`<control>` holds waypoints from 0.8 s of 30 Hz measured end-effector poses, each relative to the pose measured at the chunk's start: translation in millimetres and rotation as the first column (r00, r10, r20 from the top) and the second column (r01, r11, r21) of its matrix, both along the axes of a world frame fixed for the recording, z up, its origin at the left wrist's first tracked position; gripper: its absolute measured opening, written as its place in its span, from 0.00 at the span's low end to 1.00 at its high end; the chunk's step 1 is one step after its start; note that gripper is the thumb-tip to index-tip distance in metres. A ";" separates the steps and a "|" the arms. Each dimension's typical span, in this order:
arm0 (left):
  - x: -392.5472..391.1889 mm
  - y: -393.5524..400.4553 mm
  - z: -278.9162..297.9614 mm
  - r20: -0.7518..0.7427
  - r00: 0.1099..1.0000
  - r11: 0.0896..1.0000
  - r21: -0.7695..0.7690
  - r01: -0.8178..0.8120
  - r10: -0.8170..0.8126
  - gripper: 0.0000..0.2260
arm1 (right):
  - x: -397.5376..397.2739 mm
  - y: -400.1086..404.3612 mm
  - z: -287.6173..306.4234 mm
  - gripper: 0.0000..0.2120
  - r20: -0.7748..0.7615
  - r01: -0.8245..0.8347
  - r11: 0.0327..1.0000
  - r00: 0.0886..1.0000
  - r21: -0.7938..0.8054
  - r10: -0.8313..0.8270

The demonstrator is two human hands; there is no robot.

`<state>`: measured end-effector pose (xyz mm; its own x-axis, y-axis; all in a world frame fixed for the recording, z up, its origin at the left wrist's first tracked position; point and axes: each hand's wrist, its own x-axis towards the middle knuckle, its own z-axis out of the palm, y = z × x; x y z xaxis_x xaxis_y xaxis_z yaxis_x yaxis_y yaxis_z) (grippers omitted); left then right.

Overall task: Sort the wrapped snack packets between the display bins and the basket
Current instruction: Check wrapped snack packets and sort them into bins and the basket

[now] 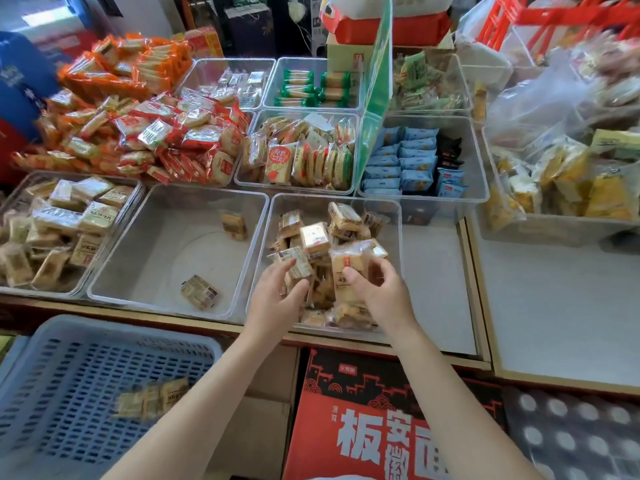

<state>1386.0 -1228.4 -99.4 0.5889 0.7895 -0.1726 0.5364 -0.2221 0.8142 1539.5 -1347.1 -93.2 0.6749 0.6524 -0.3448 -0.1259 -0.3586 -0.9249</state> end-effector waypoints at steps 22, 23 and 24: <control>11.8 47.8 -80.8 -0.298 0.934 0.848 0.427 0.315 -0.197 0.28 | 32.4 95.4 -58.7 0.28 0.703 -0.015 0.951 0.670 -0.309 0.239; 8.6 43.8 -81.4 -0.283 0.937 0.849 0.426 0.312 -0.202 0.27 | 27.4 92.8 -58.0 0.27 0.762 -0.006 0.957 0.604 -0.291 0.235; 5.4 40.0 -81.3 -0.276 0.939 0.848 0.431 0.310 -0.204 0.27 | 22.5 90.4 -57.3 0.28 0.801 -0.003 0.958 0.549 -0.286 0.241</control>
<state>1391.3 -1188.4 -180.7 0.7732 0.6335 0.0293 0.5535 -0.6966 0.4564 1562.0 -1256.7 -150.5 0.6569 0.7341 0.1720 0.7051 -0.5173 -0.4850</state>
